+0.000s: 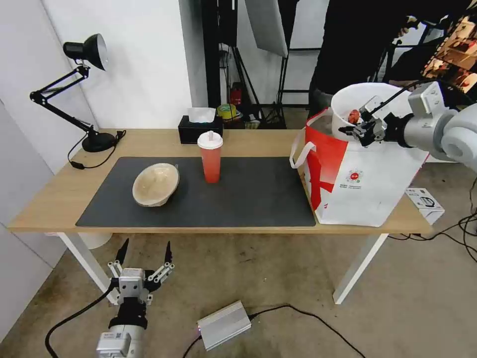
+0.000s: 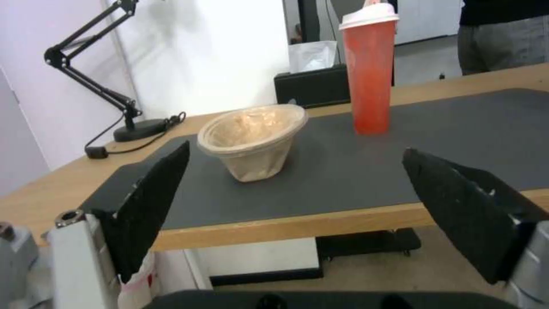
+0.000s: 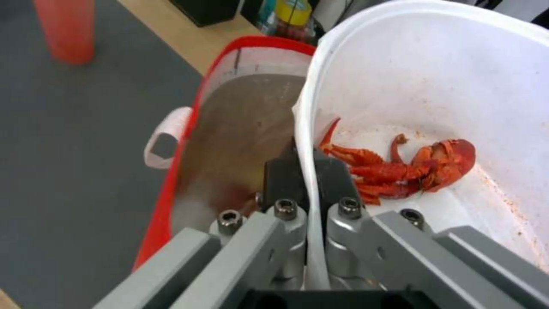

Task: Pick up the trash from the table and place it into the takeout bag.

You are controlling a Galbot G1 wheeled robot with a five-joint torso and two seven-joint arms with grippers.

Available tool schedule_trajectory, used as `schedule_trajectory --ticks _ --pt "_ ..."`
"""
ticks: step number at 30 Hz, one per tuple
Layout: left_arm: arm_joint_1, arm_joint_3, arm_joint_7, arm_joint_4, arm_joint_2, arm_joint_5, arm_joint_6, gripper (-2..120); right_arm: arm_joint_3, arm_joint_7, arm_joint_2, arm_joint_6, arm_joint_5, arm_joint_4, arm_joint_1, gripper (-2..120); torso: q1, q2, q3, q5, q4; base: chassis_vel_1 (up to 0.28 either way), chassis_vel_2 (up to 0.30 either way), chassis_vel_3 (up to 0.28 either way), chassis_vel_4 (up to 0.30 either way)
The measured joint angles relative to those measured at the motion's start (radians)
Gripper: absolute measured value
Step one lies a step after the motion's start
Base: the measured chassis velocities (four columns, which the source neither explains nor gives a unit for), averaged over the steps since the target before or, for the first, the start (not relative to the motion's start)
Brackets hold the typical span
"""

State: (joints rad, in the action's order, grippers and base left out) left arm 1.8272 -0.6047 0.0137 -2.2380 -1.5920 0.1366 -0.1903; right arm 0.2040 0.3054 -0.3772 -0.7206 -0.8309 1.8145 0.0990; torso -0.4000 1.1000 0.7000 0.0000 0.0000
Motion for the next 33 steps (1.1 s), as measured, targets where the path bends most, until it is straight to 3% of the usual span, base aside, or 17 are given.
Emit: schedule_trajectory --ticks 3,6,9,10,17,20,24,33 --pt "-0.002 0.0 0.0 0.002 0.0 0.0 0.0 100 0.0 -0.003 0.0 0.0 -0.008 0.003 -0.001 1 0.0 0.0 0.0 0.0 0.0 0.0 0.0 0.0 0.0" --pt "-0.005 0.001 0.0 0.007 0.0 0.0 0.0 100 0.0 -0.009 0.0 0.0 -0.017 0.008 -0.004 17 0.0 0.0 0.0 0.0 0.0 0.0 0.0 0.0 0.0" --pt "-0.006 0.001 0.0 0.008 0.0 0.0 0.001 100 0.0 -0.009 0.0 0.0 -0.018 0.009 -0.005 22 0.0 0.0 0.0 0.0 0.0 0.0 0.0 0.0 0.0" --pt "-0.007 0.002 0.0 0.01 0.0 0.0 0.001 100 0.0 -0.01 -0.001 0.0 -0.021 0.009 -0.008 31 0.0 0.0 0.0 0.0 0.0 0.0 0.0 0.0 0.0" --pt "-0.008 0.002 0.0 0.012 0.0 0.0 0.001 100 0.002 -0.012 -0.003 0.0 -0.025 0.009 -0.017 52 0.0 0.0 0.0 0.0 0.0 0.0 0.0 0.0 0.0" --pt "-0.008 0.003 0.0 0.013 0.0 0.0 0.002 100 0.003 -0.012 -0.003 0.0 -0.025 0.009 -0.019 51 0.0 0.0 0.0 0.0 0.0 0.0 0.0 0.0 0.0" --pt "-0.009 0.003 0.0 0.013 0.0 0.0 0.002 100 0.004 -0.012 -0.004 0.0 -0.026 0.009 -0.021 34 0.0 0.0 0.0 0.0 0.0 0.0 0.0 0.0 0.0" --pt "-0.009 0.003 0.001 0.014 0.0 0.0 0.003 100 0.005 -0.015 -0.009 0.0 -0.033 0.008 -0.035 25 0.0 0.0 0.0 0.0 0.0 0.0 0.0 0.0 0.0"
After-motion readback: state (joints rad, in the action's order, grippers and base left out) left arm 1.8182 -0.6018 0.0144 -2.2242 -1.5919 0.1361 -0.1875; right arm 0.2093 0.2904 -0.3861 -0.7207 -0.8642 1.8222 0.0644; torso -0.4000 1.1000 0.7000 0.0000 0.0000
